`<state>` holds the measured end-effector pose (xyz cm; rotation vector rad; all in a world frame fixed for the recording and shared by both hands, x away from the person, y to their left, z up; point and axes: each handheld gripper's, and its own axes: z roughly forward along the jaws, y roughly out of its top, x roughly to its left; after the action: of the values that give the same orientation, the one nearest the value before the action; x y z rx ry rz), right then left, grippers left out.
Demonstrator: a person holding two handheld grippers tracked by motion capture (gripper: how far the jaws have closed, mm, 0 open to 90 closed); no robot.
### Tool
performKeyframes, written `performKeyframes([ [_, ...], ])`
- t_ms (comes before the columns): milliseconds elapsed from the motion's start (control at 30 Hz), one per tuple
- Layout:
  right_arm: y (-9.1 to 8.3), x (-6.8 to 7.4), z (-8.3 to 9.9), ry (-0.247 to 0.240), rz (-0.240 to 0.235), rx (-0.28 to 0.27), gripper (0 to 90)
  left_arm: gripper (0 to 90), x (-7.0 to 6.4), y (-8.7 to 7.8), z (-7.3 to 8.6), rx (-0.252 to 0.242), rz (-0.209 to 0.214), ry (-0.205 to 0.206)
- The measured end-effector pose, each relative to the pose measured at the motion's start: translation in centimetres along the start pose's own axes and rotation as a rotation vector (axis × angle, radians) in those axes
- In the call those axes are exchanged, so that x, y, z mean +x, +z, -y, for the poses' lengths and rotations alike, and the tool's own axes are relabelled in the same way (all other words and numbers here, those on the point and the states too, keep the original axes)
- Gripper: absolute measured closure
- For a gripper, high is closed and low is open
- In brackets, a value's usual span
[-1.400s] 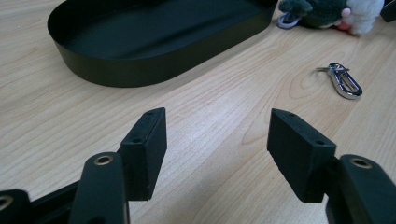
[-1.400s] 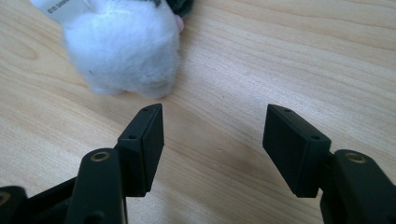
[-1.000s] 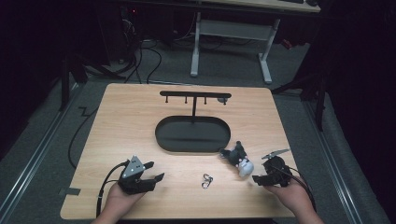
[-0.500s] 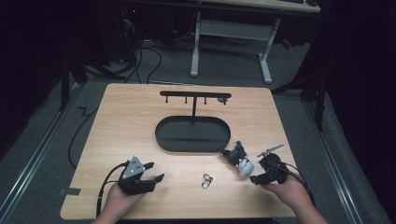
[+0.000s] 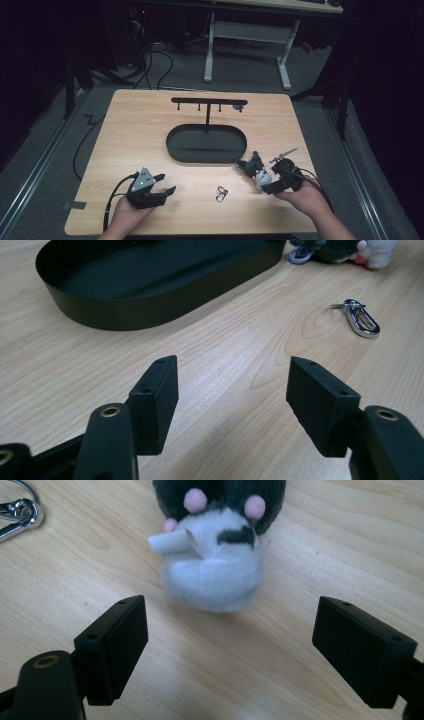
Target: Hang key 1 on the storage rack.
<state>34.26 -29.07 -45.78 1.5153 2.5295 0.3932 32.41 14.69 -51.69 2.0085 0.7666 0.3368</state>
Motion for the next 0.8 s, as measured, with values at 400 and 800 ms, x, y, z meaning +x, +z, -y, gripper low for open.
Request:
performKeyframes([
  [400, 1.5, 0.6, -2.0, -0.021, -0.035, 0.027, 15.3, 38.2, 0.0, 0.0, 0.1, 0.006, 0.005, 0.007],
  [800, 3.6, -0.1, -2.8, 0.010, -0.045, 0.065, 26.4, 38.0, -0.2, 0.1, 0.1, 0.017, 0.011, 0.019],
])
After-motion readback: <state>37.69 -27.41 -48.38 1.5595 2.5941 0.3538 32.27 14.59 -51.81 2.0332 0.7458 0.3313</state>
